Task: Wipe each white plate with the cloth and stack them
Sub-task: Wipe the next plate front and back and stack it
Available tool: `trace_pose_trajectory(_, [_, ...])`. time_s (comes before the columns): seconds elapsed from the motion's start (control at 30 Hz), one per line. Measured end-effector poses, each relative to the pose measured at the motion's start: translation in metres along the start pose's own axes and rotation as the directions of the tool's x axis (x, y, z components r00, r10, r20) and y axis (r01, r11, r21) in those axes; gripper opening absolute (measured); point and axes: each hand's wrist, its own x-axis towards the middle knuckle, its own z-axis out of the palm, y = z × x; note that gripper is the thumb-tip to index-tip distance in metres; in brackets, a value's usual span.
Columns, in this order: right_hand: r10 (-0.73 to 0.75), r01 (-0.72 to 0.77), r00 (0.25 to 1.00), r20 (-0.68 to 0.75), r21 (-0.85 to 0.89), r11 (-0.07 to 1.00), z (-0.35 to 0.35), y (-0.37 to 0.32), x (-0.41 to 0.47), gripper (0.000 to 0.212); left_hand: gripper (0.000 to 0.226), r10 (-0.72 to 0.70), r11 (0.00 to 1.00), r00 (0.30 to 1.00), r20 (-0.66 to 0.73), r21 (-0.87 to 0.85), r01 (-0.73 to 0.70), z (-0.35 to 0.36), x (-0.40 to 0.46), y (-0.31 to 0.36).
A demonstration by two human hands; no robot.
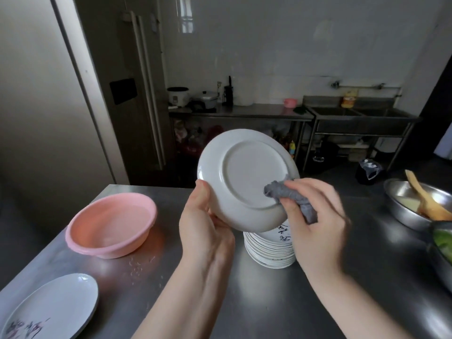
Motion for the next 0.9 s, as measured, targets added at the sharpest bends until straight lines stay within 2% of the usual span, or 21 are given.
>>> trace_pose_trajectory(0.07, [-0.156, 0.161, 0.985, 0.079, -0.054, 0.985, 0.007, -0.011, -0.011, 0.023, 0.028, 0.003, 1.000, 0.998, 0.064, 0.009, -0.004, 0.000, -0.004, -0.005])
trace_pose_trajectory(0.13, [-0.244, 0.251, 0.959, 0.142, -0.037, 0.967, 0.015, -0.023, -0.018, 0.026, 0.030, 0.003, 0.999, 0.994, 0.113, 0.032, -0.007, -0.003, -0.007, -0.011])
trace_pose_trajectory(0.23, [-0.254, 0.257, 0.957, 0.139, 0.000, 0.967, 0.025, -0.036, -0.010, 0.024, 0.014, 0.031, 0.998, 0.994, 0.108, 0.051, -0.036, -0.003, -0.011, -0.019])
trace_pose_trajectory(0.37, [-0.335, 0.335, 0.928, 0.163, 0.032, 0.942, 0.028, -0.035, -0.011, 0.021, 0.019, 0.053, 0.998, 0.991, 0.127, 0.011, -0.055, -0.007, -0.011, -0.016])
trace_pose_trajectory(0.47, [-0.400, 0.397, 0.905, 0.142, 0.053, 0.916, 0.018, -0.016, -0.024, 0.017, 0.030, 0.115, 0.988, 0.987, 0.108, 0.094, -0.126, -0.006, -0.011, -0.008])
trace_pose_trajectory(0.53, [-0.350, 0.349, 0.932, 0.092, 0.024, 0.937, 0.011, -0.001, -0.028, 0.018, 0.028, 0.182, 0.970, 0.975, 0.129, 0.139, -0.200, -0.005, -0.011, -0.005])
trace_pose_trajectory(0.63, [-0.127, 0.128, 0.992, -0.011, 0.028, 0.991, 0.006, 0.015, -0.019, 0.023, 0.014, 0.246, 0.954, 0.947, 0.205, 0.124, -0.274, -0.002, -0.013, 0.002])
trace_pose_trajectory(0.77, [0.176, -0.162, 0.981, -0.080, 0.158, 0.974, -0.003, 0.028, 0.014, 0.031, 0.012, 0.271, 0.938, 0.920, 0.284, 0.136, -0.319, -0.006, -0.019, 0.002])
trace_pose_trajectory(0.83, [0.220, -0.202, 0.972, -0.079, 0.192, 0.960, -0.007, 0.029, 0.030, 0.029, 0.010, 0.259, 0.935, 0.911, 0.320, 0.154, -0.320, -0.012, -0.020, -0.003])
trace_pose_trajectory(0.9, [0.193, -0.184, 0.980, -0.044, 0.159, 0.970, -0.009, 0.028, 0.036, 0.027, 0.009, 0.245, 0.933, 0.924, 0.295, 0.188, -0.307, -0.019, -0.017, -0.008])
